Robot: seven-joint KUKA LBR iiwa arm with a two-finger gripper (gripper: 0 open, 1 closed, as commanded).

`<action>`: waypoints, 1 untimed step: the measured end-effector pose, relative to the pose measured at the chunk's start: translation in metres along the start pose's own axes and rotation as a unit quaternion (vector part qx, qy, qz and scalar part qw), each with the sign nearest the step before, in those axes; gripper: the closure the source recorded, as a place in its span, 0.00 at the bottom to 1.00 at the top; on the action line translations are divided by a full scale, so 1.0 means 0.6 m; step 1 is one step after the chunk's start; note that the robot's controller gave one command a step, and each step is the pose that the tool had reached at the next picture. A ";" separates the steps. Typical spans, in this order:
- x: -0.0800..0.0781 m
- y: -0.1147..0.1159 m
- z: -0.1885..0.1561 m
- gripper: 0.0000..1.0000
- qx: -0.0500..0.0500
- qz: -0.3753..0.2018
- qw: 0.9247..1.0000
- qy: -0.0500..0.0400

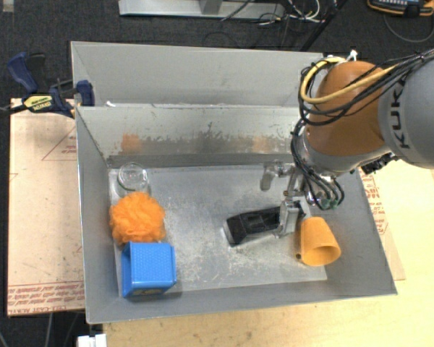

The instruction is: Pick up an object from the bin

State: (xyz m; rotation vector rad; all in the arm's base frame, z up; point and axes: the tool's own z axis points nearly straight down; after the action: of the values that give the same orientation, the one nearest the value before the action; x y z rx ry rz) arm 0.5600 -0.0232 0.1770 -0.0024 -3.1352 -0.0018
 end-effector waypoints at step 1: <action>-0.003 0.000 -0.007 0.00 0.000 0.000 1.000 -0.004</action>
Offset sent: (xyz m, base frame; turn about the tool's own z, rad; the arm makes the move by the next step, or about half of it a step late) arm 0.0076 -0.0116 -0.1070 -0.0632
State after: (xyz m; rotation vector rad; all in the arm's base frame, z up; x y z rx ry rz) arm 0.5617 -0.0232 0.1815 -0.0009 -3.1428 -0.0009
